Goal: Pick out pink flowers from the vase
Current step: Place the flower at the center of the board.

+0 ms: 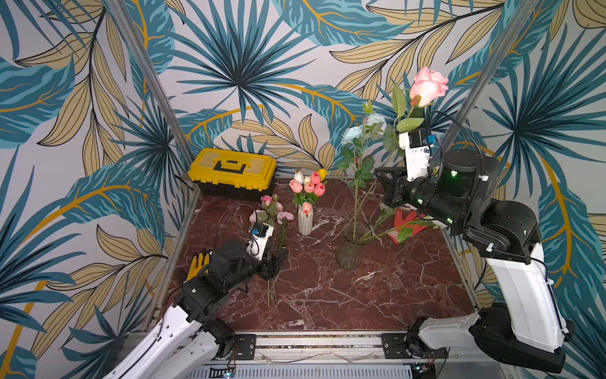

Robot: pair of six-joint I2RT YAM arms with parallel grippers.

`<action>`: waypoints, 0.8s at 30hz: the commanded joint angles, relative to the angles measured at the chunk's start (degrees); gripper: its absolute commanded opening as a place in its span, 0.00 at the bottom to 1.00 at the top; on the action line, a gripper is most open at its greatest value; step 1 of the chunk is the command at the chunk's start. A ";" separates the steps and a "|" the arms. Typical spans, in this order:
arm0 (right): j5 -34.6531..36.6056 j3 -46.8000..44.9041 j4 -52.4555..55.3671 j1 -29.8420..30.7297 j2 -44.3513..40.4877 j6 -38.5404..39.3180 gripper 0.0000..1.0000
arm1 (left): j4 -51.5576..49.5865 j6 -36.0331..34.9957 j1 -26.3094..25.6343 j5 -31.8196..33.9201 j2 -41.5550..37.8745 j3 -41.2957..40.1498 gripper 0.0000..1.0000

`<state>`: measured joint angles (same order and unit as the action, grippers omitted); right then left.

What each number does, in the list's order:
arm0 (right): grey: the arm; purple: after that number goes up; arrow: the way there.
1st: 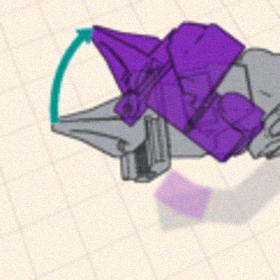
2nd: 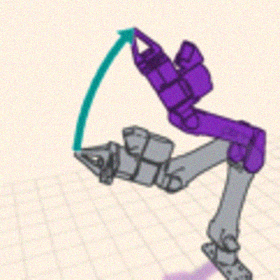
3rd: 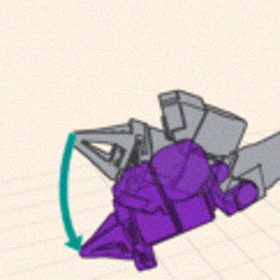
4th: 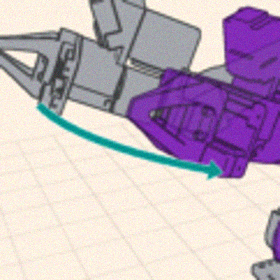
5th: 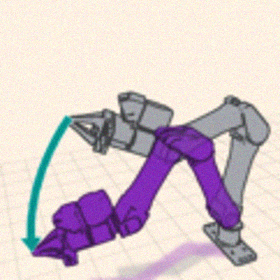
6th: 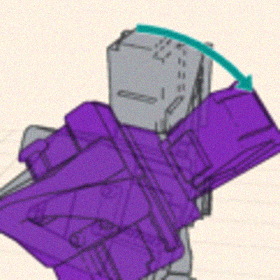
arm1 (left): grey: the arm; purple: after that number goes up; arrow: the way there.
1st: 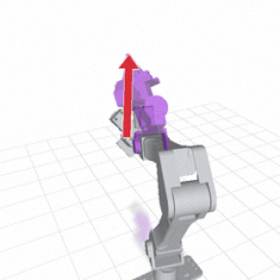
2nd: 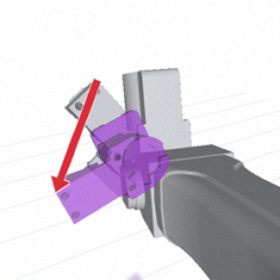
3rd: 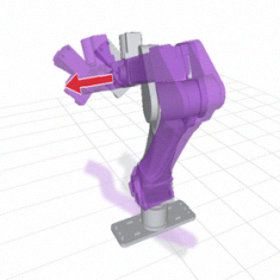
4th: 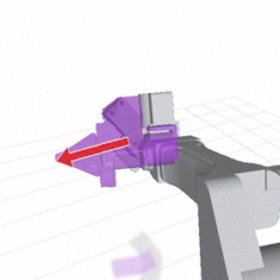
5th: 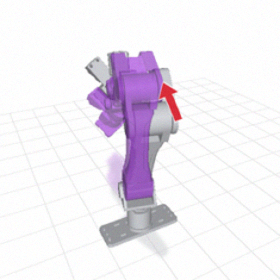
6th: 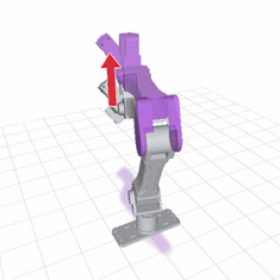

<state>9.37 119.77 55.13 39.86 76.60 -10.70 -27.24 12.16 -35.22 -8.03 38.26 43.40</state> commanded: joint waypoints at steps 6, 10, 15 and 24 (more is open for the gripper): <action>-20.28 -23.42 -21.33 0.45 -3.64 -0.75 0.02 | 16.45 -0.07 -0.26 -9.56 2.49 3.42 0.65; -22.12 -33.65 -32.12 1.40 -5.64 -0.58 0.00 | 24.14 1.76 -0.26 -13.46 6.60 4.72 0.67; -25.04 -38.50 -36.48 2.75 -5.32 0.51 0.00 | 26.63 2.09 -0.25 -20.40 14.56 9.53 0.67; -26.67 -40.13 -38.53 3.77 -4.27 -0.13 0.00 | 27.67 -0.88 -0.20 -21.85 18.06 10.26 0.53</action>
<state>-15.97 80.23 19.18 43.24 72.69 -11.09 -2.07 12.64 -35.22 -27.16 56.40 51.40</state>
